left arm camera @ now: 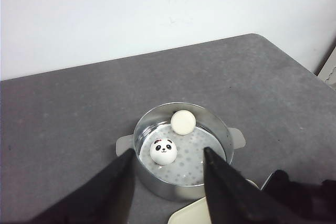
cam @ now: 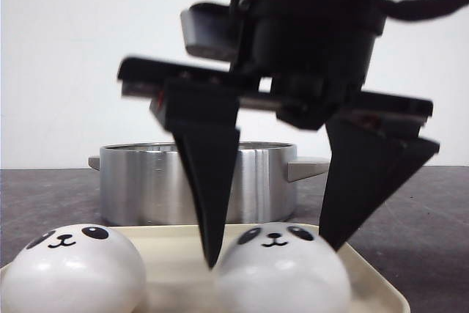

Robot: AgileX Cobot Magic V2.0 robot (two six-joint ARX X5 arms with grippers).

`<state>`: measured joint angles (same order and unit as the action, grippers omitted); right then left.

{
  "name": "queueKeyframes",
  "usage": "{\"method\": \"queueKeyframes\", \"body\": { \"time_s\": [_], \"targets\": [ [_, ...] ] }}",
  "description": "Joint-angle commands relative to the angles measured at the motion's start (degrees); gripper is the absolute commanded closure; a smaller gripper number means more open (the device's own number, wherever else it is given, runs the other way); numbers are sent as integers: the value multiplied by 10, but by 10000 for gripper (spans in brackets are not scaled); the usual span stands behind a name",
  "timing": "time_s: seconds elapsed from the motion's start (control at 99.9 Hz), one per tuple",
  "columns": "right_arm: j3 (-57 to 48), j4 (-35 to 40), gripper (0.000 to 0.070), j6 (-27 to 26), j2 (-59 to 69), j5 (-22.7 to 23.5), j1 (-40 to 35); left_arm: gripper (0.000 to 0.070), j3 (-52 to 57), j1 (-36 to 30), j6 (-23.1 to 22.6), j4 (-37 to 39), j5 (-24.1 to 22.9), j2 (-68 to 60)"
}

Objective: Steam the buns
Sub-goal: 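Lower the right gripper onto the near panda bun and close it, then carry the bun with the right gripper into the pot and release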

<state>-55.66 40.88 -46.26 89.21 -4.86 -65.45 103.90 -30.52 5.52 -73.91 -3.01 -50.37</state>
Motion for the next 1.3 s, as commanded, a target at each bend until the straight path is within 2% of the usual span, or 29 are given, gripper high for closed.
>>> {"method": "queueKeyframes", "body": {
  "time_s": [0.0,0.16,0.21,0.27,0.3,0.34,0.46,0.621,0.741,0.831,0.951,1.131,1.291],
  "targets": [
    [-5,-8,197,8,21,8,-3,472,10,-3,-1,7,0,-6],
    [-5,-15,199,9,48,35,0,472,10,-3,-1,7,0,-6],
    [-5,-15,237,9,52,34,0,472,10,-3,-1,7,0,-6],
    [-5,-15,381,9,55,33,0,472,10,-3,-1,7,0,-6],
    [-5,-17,501,9,55,33,0,472,10,-3,-1,7,0,-6],
    [-5,-19,700,10,55,33,0,472,10,-3,-1,7,0,-6],
    [-19,-7,687,24,39,12,0,471,10,-4,-1,7,0,-6],
    [-111,26,688,53,-23,-78,-19,471,10,-16,1,7,0,-6],
    [-216,32,690,117,-39,-132,-17,470,10,-23,2,7,0,-6],
    [-281,33,694,173,-34,-149,12,470,10,-29,2,10,0,-6],
    [-327,33,694,206,-10,-125,79,470,10,-36,2,17,0,-6],
    [-337,11,694,212,54,5,197,470,8,-46,2,18,0,-6],
    [-337,9,694,213,130,56,249,470,0,-55,1,19,0,-6]
  ]
}}
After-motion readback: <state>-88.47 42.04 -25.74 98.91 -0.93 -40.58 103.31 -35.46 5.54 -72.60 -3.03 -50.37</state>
